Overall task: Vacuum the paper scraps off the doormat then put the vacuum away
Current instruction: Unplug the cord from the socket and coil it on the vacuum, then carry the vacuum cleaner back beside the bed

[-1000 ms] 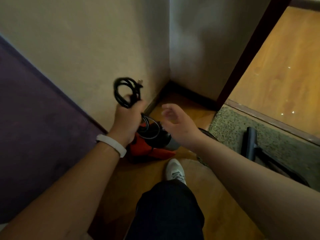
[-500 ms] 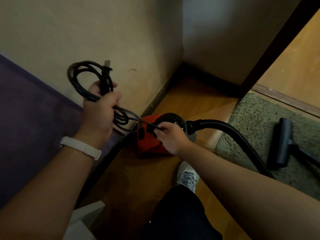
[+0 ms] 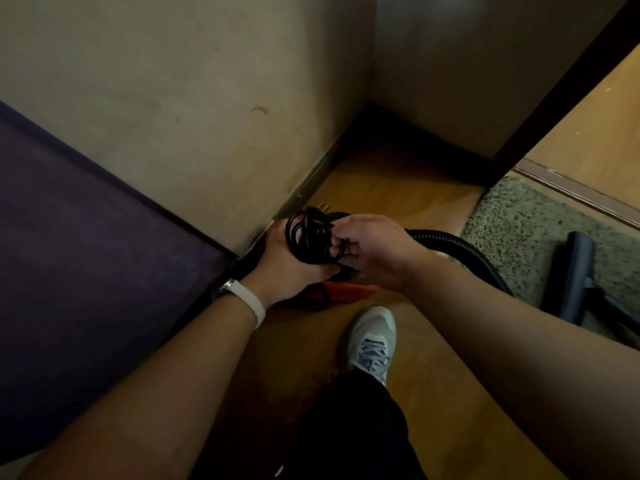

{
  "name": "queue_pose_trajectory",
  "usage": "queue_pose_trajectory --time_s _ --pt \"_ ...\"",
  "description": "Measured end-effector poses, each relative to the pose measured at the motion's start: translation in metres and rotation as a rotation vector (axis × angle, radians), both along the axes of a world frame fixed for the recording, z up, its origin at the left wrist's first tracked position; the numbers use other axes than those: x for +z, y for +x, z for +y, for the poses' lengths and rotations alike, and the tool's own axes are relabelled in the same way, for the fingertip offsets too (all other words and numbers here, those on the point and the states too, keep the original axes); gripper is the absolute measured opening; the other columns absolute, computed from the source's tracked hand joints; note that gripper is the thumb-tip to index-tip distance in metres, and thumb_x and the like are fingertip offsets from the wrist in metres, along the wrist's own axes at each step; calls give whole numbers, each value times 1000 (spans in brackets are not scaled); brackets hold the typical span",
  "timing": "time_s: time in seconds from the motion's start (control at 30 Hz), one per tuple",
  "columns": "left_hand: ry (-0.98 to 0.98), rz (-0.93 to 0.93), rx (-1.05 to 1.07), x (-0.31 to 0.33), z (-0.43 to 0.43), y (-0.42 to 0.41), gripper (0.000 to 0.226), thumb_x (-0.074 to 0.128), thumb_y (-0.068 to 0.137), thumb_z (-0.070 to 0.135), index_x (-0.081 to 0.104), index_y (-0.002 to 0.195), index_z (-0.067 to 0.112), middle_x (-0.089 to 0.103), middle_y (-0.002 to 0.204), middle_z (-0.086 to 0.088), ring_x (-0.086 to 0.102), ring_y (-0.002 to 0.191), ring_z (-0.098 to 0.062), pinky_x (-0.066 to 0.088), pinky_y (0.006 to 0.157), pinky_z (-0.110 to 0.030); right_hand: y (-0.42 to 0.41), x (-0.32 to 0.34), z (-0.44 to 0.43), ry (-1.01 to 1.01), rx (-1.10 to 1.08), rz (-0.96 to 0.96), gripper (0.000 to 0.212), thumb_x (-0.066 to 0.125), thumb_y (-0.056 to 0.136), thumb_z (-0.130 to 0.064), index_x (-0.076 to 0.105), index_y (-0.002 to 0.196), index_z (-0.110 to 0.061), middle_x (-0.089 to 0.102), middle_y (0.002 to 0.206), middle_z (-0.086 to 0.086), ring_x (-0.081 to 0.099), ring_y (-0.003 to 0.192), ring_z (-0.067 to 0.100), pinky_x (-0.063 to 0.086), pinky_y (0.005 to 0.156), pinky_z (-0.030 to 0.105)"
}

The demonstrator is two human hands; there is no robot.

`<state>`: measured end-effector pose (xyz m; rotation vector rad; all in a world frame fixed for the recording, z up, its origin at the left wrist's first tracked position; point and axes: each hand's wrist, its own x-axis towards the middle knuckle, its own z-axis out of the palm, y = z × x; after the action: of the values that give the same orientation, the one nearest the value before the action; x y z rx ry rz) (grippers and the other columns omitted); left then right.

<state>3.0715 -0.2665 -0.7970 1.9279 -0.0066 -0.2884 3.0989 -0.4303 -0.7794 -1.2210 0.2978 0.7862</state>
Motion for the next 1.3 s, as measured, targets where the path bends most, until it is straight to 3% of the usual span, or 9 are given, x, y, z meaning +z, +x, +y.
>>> queue_pose_trajectory --time_s 0.17,0.3,0.4,0.47,0.6,0.73,0.93,1.17,1.3 --pt "62 78 72 -15 -3 12 28 75 75 5 73 94 25 75 93 5 69 91 -5 57 79 -30 10 -6 -2 -27 2 -53 16 55 94 -4 65 83 -10 66 83 6 65 85 17 54 79 28" --pt "309 154 100 -18 1 31 19 74 74 27 68 91 34 72 87 8 69 85 -11 60 79 -37 14 -12 -20 -218 28 -154 14 58 95 -13 69 91 -19 69 96 4 66 99 19 56 85 31" --pt "627 64 -48 -18 1 45 13 68 81 31 57 87 34 63 83 9 62 79 -18 54 71 -35 15 -21 -50 -523 58 -306 13 56 97 -17 67 102 -20 68 102 9 66 92 20 57 75 38" --pt "776 -36 -190 -22 -3 54 15 65 85 32 53 90 27 57 84 6 60 79 -21 53 67 -37 14 -35 -75 -832 158 -490 24 56 95 -18 63 118 -19 62 112 6 61 93 16 54 75 30" --pt "807 -53 -276 -30 -7 70 36 71 84 44 54 104 20 55 102 0 55 93 -21 52 80 -41 9 -68 -130 -1188 259 -622 50 63 89 -27 50 136 -18 50 129 6 53 114 25 49 94 37" --pt "807 59 -449 -31 -11 67 53 74 79 51 49 118 24 52 114 4 54 103 -19 50 88 -41 -4 -98 -161 -1207 360 -515 69 69 84 -34 40 143 -18 48 134 5 50 121 26 47 101 40" --pt "913 58 -430 -41 -30 66 53 71 81 38 33 115 25 63 89 1 63 78 -21 56 68 -42 -6 -125 -166 -1194 264 -573 68 70 81 -31 42 141 -16 48 134 5 46 121 30 43 103 44" --pt "1060 110 -475 -49 -40 83 41 70 81 38 47 109 20 63 89 -5 62 80 -28 55 71 -44 -20 -164 -192 -1087 140 -391 49 70 83 -23 49 127 -22 58 107 -3 60 98 18 51 81 35" --pt "1061 67 -399 -53 -48 89 40 72 78 38 57 112 22 67 98 -9 62 90 -34 53 77 -40 -48 -192 -215 -1036 -33 -226 53 72 84 -29 48 132 -24 58 110 -7 58 99 14 53 89 37"
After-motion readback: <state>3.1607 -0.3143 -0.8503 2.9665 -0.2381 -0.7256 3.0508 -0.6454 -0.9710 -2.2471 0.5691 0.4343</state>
